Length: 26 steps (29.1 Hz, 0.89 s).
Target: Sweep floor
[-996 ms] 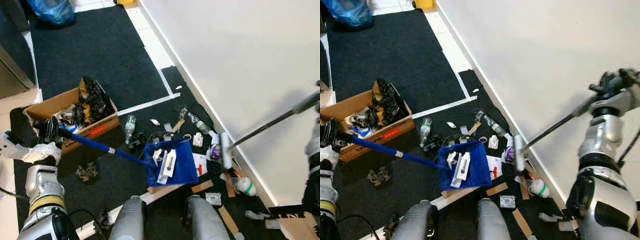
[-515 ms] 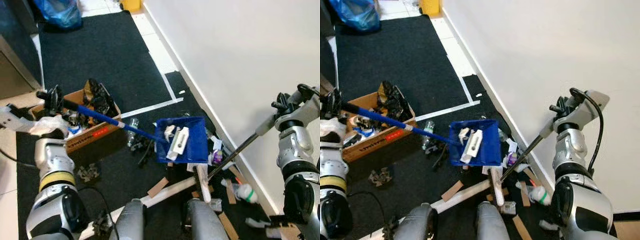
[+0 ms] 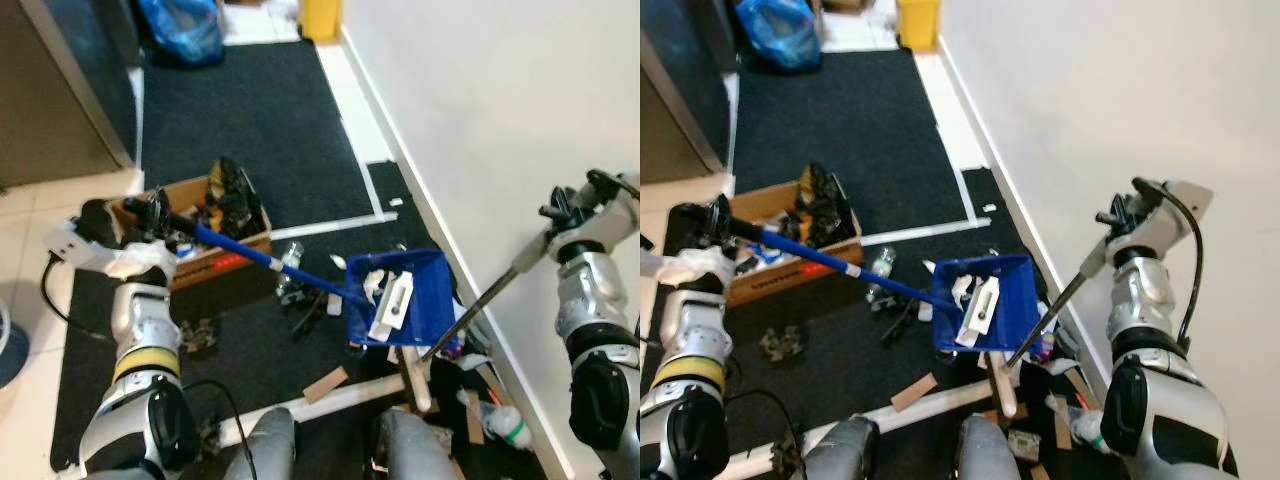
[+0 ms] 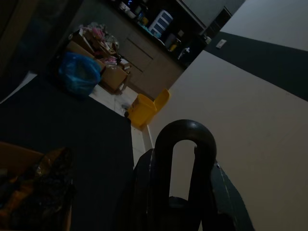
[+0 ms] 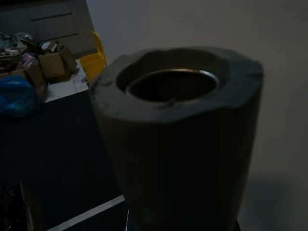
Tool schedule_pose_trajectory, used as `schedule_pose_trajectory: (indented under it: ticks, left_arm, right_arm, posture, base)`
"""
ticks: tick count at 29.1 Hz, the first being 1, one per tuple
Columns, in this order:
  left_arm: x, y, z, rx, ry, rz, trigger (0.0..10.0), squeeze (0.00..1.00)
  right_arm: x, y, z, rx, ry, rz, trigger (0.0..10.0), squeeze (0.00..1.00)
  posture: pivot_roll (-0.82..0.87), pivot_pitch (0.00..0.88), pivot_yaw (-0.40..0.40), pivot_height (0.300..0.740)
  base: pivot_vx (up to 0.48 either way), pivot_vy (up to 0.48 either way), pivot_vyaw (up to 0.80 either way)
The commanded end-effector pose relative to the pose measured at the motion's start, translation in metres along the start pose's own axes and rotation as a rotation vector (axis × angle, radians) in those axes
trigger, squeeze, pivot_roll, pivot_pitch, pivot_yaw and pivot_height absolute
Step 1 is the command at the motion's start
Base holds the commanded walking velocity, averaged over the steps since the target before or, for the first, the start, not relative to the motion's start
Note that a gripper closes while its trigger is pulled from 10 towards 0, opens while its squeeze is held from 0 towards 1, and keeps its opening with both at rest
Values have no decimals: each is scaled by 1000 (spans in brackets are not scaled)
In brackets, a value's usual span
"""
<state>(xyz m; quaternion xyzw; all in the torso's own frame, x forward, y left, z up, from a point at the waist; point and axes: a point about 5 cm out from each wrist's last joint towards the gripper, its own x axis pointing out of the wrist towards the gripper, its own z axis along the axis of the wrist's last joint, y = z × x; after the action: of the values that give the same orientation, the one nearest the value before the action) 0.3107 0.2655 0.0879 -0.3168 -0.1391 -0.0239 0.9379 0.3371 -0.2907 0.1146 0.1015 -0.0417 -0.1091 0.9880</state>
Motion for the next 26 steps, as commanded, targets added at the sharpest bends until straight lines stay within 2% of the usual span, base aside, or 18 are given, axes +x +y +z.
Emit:
schedule_pose_trajectory:
  ticks: [1, 8, 16, 26]
  left_arm:
    - [7, -14, -16, -47, 48, -34, 10000, 0]
    - [9, -26, -31, -67, 89, -68, 10000, 0]
    - [5, -29, -40, -76, 111, -65, 10000, 0]
    - [12, -42, -49, -85, 140, -92, 10000, 0]
  right_arm:
    - [-3, -8, 1, -1, -20, -33, 10000, 0]
    - [-9, -6, -10, 12, 5, -37, 10000, 0]
    - [-9, 2, -20, 23, 57, -13, 10000, 0]
    - [-9, 8, -22, 23, 69, 0, 10000, 0]
  posture:
    - [141, 3, -59, 740]
    - [142, 8, -59, 740]
    - [139, 0, -68, 740]
    - [138, 0, -69, 740]
  base:
    - [0, 0, 638]
    - [0, 0, 639]
    - [0, 0, 639]
    - [0, 0, 646]
